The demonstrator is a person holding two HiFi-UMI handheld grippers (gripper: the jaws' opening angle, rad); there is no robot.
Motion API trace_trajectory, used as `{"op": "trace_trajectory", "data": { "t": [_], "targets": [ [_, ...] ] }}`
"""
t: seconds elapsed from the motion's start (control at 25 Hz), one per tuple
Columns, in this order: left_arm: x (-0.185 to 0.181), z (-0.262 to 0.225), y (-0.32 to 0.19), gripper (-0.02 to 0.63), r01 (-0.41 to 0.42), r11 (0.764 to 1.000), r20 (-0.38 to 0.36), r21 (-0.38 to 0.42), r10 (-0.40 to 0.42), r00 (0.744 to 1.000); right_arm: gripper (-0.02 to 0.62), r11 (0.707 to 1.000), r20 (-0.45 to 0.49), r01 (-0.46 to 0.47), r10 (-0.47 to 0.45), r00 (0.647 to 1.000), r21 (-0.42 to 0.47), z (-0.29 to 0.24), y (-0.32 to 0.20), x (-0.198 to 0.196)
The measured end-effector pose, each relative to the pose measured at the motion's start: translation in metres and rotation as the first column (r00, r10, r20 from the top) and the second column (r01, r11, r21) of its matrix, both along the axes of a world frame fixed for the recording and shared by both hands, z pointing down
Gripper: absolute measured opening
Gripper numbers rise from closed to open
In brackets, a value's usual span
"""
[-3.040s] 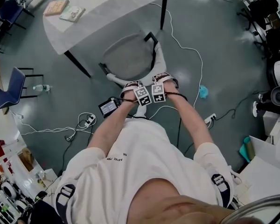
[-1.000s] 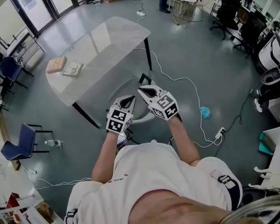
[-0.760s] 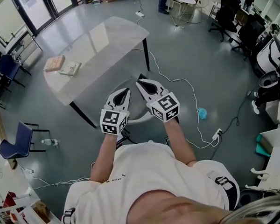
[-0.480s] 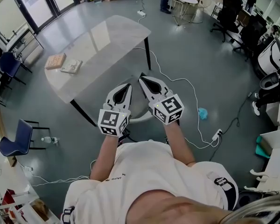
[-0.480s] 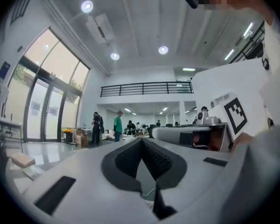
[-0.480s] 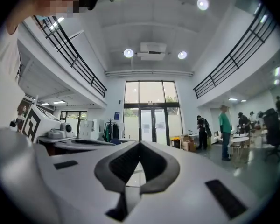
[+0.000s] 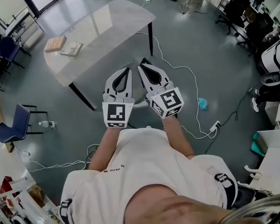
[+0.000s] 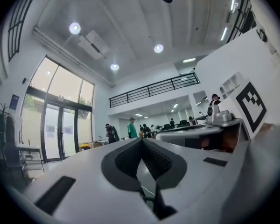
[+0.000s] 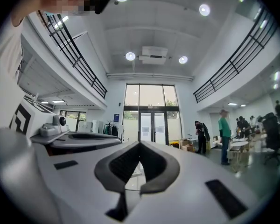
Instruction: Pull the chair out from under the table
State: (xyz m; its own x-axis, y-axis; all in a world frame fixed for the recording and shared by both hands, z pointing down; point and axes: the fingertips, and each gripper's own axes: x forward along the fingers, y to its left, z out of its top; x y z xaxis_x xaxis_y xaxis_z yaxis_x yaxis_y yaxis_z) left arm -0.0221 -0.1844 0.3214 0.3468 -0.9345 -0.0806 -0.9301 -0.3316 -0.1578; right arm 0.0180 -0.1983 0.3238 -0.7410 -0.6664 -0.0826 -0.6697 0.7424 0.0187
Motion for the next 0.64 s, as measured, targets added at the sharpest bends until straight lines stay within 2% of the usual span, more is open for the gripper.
{"op": "trace_trajectory", "data": {
  "t": [0.44,0.64],
  "targets": [
    [-0.011,0.003,0.003,0.003,0.04,0.999,-0.049,-0.017,-0.041,0.998,0.014,0.999,0.03,-0.038,0.039,0.999,-0.018,0.003,0.002,0.004],
    [-0.017,-0.001,0.003,0.003,0.077,0.997,-0.036,0.003,-0.076,0.996,0.014,0.999,0.037,-0.046,0.046,0.998,-0.014,-0.001,0.001,0.005]
  ]
}}
